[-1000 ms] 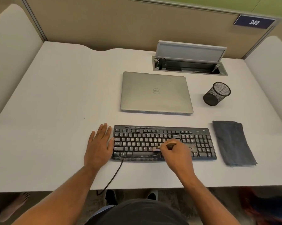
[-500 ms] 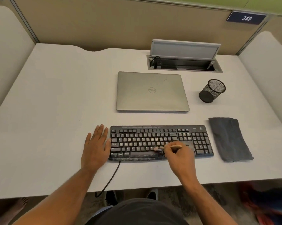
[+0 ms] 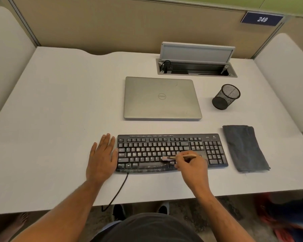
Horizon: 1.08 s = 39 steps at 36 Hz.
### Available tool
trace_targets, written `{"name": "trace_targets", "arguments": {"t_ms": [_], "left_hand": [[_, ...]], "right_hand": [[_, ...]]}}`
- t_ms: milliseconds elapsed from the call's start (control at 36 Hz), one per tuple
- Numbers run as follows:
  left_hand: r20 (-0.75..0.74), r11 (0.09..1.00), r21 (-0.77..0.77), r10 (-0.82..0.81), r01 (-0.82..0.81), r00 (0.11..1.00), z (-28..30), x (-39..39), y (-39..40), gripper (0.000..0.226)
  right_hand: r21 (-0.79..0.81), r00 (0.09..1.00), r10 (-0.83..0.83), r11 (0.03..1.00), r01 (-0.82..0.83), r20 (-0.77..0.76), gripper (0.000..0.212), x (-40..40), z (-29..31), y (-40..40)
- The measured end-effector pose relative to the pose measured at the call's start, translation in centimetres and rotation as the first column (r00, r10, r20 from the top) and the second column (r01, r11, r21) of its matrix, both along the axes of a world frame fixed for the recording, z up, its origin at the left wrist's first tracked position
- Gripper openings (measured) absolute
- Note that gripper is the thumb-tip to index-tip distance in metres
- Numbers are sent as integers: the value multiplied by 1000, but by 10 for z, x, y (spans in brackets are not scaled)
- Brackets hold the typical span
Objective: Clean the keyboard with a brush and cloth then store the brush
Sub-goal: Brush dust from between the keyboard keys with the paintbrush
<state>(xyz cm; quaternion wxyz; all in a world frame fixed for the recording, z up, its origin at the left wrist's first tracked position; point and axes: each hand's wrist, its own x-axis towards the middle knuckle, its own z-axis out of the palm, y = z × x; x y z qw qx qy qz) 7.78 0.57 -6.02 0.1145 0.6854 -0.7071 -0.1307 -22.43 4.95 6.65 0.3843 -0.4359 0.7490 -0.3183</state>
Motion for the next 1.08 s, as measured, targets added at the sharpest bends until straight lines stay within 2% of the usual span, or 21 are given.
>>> {"name": "trace_targets", "arguments": {"t_ms": [111, 333, 389, 444, 528, 639, 722, 861, 972, 1083], "left_hand": [[-7, 1000, -11, 0, 0, 1000, -1, 0, 0, 67], [-13, 1000, -6, 6, -6, 1000, 0, 0, 0, 68], [-12, 1000, -5, 7, -7, 1000, 0, 0, 0, 69], [-3, 1000, -2, 4, -4, 1000, -1, 0, 0, 69], [-1, 1000, 4, 2, -2, 1000, -1, 0, -1, 69], [-4, 1000, 3, 3, -3, 1000, -1, 0, -1, 70], [-6, 1000, 9, 4, -3, 1000, 0, 0, 0, 71], [-7, 1000, 9, 1, -1, 1000, 0, -1, -1, 72], [7, 1000, 6, -4, 4, 1000, -2, 0, -1, 71], [6, 1000, 11, 0, 0, 1000, -2, 0, -1, 71]], "right_hand": [[52, 995, 93, 995, -91, -41, 18, 12, -6, 1], [18, 979, 53, 999, -51, -197, 27, -17, 2, 0], [-12, 983, 27, 999, -30, -182, 22, -20, 4, -1], [-33, 995, 8, 999, -12, -99, 17, -15, 6, -1], [2, 999, 48, 999, -48, -5, 15, 0, 3, 0], [54, 992, 98, 994, -94, -82, 14, 2, -6, 4], [54, 989, 65, 997, -59, -130, 17, -15, -6, 1], [30, 974, -23, 999, 30, -226, 33, -40, 1, -3], [-19, 989, -30, 999, 28, -145, 26, -31, 4, -2], [32, 991, 67, 997, -63, -116, 17, -14, -4, -2]]}}
